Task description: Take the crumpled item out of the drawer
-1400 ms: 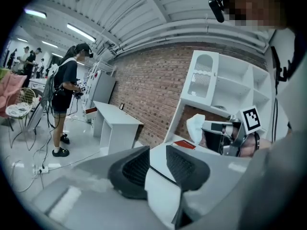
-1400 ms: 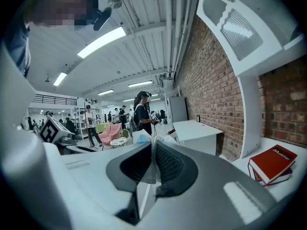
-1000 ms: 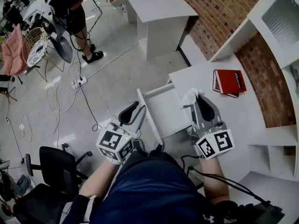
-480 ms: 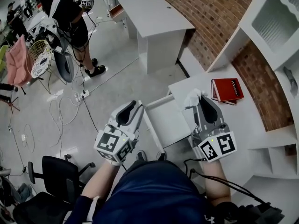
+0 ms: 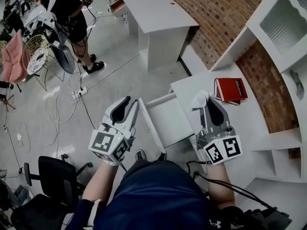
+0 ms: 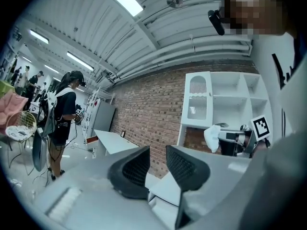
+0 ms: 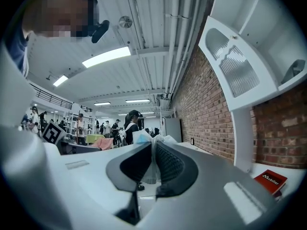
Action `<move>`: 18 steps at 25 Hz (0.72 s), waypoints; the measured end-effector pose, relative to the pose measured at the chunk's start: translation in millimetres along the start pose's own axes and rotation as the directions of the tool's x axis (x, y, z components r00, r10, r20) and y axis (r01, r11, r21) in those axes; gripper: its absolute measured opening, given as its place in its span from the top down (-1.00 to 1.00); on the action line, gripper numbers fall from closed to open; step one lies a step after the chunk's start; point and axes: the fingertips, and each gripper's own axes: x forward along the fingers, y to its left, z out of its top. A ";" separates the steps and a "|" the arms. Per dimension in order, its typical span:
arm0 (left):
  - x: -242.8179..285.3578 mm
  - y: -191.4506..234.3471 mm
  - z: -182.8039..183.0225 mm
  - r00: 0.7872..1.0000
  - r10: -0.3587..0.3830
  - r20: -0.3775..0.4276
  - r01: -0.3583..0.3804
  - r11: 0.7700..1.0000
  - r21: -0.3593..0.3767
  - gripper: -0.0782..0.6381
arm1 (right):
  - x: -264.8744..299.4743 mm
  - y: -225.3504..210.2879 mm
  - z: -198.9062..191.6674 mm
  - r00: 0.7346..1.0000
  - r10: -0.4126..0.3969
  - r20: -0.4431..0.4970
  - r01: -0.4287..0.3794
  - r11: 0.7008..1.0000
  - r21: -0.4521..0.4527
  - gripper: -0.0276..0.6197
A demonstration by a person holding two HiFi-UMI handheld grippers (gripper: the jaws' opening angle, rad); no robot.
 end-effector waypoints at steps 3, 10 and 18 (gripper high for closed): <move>-1.3 3.6 -3.7 1.000 0.003 -0.010 -0.003 1.000 -0.008 0.46 | 1.7 -2.3 -3.0 1.000 -0.007 -0.008 0.007 1.000 0.002 0.82; 3.1 4.6 -14.8 0.999 0.003 -0.040 -0.004 1.000 -0.021 0.46 | 8.7 -11.5 -16.1 0.999 -0.017 -0.034 0.017 1.000 0.011 0.82; 12.1 5.8 -27.4 0.997 0.001 -0.076 -0.003 1.000 -0.030 0.46 | 17.2 -17.9 -25.9 0.999 -0.013 -0.051 0.014 0.999 0.029 0.82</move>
